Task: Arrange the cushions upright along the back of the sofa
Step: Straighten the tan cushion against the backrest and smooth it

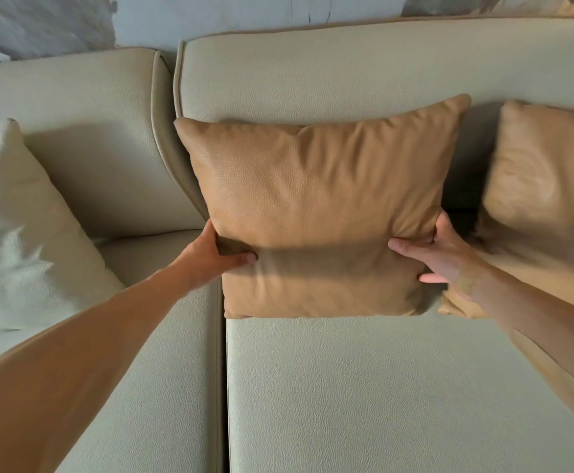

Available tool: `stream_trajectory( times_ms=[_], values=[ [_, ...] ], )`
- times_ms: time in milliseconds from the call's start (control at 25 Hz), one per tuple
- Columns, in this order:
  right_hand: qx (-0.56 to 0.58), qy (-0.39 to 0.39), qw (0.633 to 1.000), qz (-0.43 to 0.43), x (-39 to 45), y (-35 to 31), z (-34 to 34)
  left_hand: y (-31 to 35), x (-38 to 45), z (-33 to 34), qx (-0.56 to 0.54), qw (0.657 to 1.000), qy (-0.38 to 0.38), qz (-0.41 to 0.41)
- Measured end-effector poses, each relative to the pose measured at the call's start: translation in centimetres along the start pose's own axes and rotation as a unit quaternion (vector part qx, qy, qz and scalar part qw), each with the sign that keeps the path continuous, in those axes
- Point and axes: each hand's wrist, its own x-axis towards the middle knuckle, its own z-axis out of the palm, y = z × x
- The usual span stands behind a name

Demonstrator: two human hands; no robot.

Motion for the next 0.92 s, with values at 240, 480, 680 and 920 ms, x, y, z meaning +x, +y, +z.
stream_trajectory(
  times_ms=[240,480,680,920],
  values=[
    [0.029,0.020,0.998,-0.051,-0.4,-4.5,-1.9,3.7,-0.1,-3.5,-0.047,0.999,0.013,0.001],
    [0.008,0.154,0.982,-0.113,1.5,-12.2,-3.5,9.9,1.2,-9.2,-0.148,0.968,0.200,0.044],
    [0.083,0.156,0.982,-0.064,2.4,-12.7,-3.5,11.0,1.8,-10.3,-0.156,0.964,0.212,0.039],
    [0.127,0.242,0.958,-0.088,2.7,-12.6,-4.0,10.3,1.9,-9.5,-0.208,0.934,0.290,0.025]
  ],
)
